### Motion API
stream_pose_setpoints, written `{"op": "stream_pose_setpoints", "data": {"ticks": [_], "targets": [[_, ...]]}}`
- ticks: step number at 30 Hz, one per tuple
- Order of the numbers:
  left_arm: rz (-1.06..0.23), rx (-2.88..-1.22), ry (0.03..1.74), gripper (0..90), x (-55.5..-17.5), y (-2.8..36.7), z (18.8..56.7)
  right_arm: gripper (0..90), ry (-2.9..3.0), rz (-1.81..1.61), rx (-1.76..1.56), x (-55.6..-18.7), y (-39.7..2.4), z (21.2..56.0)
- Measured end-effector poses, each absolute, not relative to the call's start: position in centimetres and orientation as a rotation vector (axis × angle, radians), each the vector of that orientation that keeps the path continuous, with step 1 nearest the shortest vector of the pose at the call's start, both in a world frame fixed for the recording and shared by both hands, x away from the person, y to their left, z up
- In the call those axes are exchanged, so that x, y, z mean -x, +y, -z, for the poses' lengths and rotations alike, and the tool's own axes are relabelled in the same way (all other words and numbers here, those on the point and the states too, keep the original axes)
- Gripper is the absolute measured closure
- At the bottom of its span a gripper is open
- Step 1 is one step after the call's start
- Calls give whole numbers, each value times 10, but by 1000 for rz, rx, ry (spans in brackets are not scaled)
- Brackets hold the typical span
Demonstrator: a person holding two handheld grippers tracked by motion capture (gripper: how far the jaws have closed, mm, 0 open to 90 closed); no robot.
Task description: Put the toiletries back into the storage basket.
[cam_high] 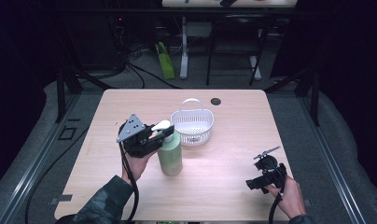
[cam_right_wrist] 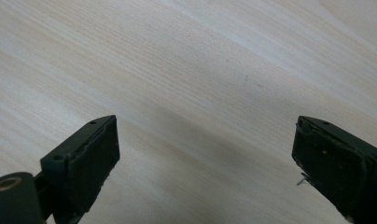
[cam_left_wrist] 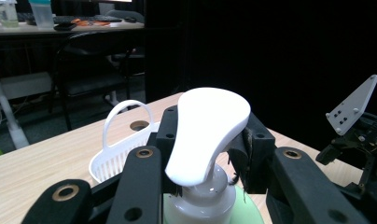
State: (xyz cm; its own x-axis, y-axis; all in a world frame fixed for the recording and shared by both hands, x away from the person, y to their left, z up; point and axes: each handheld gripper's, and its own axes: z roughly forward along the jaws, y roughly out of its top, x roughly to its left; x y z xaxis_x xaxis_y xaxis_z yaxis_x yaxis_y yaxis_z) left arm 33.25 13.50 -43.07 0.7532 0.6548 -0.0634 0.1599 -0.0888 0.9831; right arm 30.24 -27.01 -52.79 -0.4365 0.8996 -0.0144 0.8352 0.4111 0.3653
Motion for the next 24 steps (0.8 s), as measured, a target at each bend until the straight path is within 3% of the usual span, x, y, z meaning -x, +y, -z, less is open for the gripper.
{"op": "stream_pose_setpoints", "data": {"ticks": [24], "targets": [[-495,-1638,658,671,-332,138,424,73,2453,-452,-1532,-302,-272,527]]}}
